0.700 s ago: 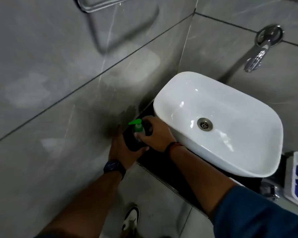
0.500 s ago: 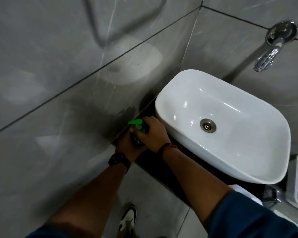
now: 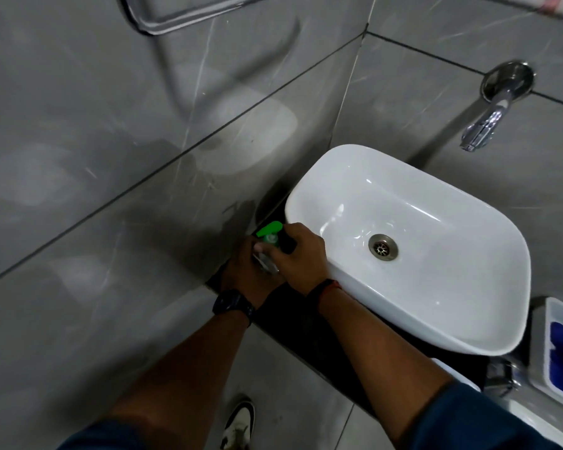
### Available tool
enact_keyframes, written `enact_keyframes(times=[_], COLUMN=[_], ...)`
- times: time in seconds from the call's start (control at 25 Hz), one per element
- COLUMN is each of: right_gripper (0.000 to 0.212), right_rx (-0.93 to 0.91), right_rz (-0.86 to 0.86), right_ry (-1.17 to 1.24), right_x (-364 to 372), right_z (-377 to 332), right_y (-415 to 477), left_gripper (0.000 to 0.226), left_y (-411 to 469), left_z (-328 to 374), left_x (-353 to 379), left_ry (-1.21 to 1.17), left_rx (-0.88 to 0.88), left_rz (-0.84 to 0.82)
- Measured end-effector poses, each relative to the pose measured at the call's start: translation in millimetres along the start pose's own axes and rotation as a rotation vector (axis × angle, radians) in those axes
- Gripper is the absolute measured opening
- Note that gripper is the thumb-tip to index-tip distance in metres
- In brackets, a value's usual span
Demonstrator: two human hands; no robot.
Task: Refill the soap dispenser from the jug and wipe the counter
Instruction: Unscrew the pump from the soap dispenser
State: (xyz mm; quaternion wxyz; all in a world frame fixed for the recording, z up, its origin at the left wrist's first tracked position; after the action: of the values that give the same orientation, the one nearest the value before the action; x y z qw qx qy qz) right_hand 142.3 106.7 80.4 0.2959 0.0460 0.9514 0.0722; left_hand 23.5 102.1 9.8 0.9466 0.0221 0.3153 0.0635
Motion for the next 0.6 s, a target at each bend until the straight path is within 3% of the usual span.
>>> enact_keyframes(times=[0.32,0.52,0.6], right_gripper=[0.019,0.035,0.032], right_rx=[-0.027,0.067,0.074], right_rz=[-0.167,0.036,0.023], right_ry=[0.065,0.079,0.148], right_x=[-16.7,-28.8,-30.2], right_z=[2.3,-1.6,-3.4], right_y=[-0.1,-2.4,-2.0], left_gripper=[0.069,0.057,0.054], left_y=[1.2,1.5,0.6], left_z=[11.7,33.6,41.5], left_x=[17.3,4.0,-3.3], left_ry=[-0.045,-0.035,-0.086], left_rx=[-0.021,0.087,0.094], left_rz=[-0.089,-0.027,0.044])
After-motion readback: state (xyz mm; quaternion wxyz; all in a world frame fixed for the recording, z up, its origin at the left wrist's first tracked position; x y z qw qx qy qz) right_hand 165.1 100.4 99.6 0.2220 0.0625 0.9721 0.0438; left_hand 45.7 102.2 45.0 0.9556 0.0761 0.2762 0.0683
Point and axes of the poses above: each hand's wrist, its own y-axis towards the middle knuckle, its own x-axis out of the palm, z = x × y, the point moved 6 cm from there along y, towards the middle knuckle, and after that the axes turned 3 degrees about x, right-handed, at the moved point
